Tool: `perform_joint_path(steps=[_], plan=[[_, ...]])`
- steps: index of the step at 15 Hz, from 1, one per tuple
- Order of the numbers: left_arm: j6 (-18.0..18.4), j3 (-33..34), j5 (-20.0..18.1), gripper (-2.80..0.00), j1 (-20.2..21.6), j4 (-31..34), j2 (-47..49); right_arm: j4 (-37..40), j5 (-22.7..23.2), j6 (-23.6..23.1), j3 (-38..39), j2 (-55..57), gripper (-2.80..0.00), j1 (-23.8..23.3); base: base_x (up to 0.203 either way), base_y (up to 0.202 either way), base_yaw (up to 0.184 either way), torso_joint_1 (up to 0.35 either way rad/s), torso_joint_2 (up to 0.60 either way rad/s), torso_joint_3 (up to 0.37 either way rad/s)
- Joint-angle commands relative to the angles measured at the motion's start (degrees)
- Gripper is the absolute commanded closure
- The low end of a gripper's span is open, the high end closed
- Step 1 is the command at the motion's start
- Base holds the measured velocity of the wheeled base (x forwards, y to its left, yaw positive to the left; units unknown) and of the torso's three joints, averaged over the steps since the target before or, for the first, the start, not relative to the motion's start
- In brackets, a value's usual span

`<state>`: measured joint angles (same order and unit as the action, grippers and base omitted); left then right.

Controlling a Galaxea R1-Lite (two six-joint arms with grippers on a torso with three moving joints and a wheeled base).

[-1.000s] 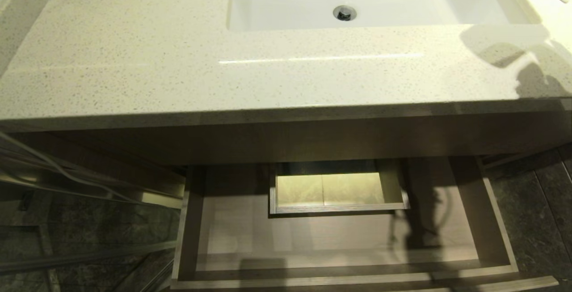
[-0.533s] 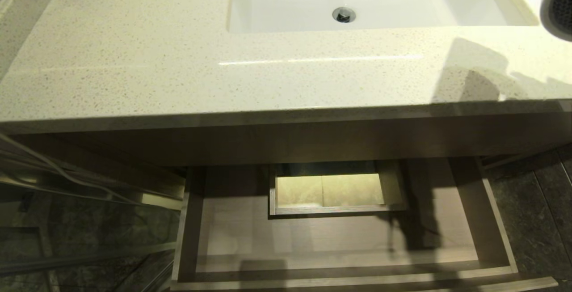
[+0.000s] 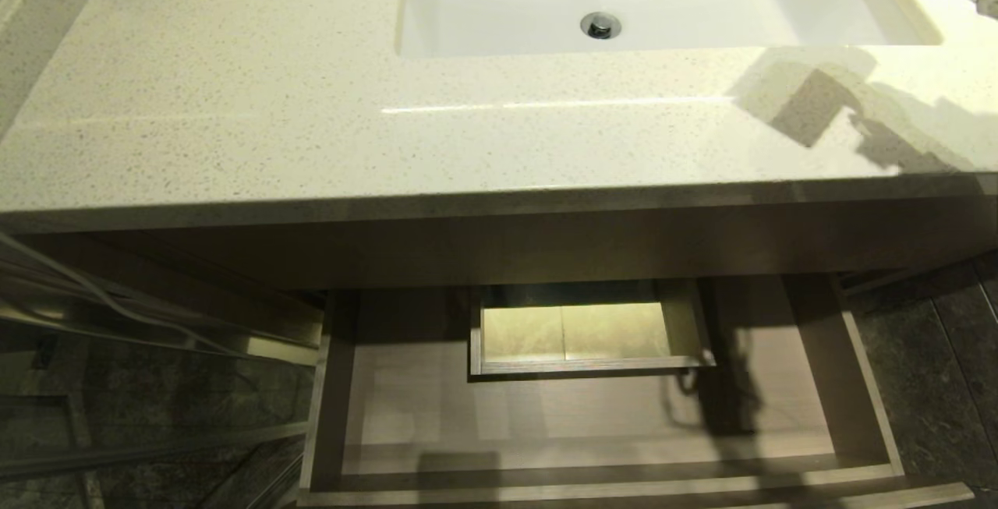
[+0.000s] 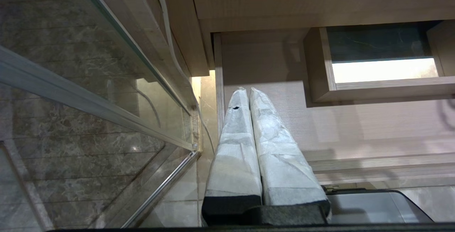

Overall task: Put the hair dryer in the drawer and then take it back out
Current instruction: Place it on the countertop

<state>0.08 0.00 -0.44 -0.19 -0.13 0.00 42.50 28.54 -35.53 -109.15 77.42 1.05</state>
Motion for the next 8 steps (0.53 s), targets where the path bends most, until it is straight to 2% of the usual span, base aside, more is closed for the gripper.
perform_joint_path(steps=[1,3,5,6,8], plan=[[0.0,0.1,0.0,0.0,0.0,0.0,0.0,-7.1,-2.4,3.6,0.6,1.2,0.0,7.2,0.0,0.0,0.0,0.0,0.0,0.0],[0.0,0.1,0.0,0.0,0.0,0.0,0.0,-7.8,-2.7,2.8,1.1,1.9,0.0,10.8,0.0,0.0,0.0,0.0,0.0,0.0],[0.0,0.0,0.0,0.0,0.0,0.0,0.0,-6.8,0.8,-1.5,1.3,2.4,0.0,12.0,0.0,0.0,0.0,0.0,0.0,0.0],[0.0,0.1,0.0,0.0,0.0,0.0,0.0,-4.7,4.4,-4.1,1.3,2.4,0.0,12.0,0.0,0.0,0.0,0.0,0.0,0.0],[0.0,0.1,0.0,0.0,0.0,0.0,0.0,1.9,8.6,-14.5,0.8,2.8,0.0,11.8,0.0,0.0,0.0,0.0,0.0,0.0]])
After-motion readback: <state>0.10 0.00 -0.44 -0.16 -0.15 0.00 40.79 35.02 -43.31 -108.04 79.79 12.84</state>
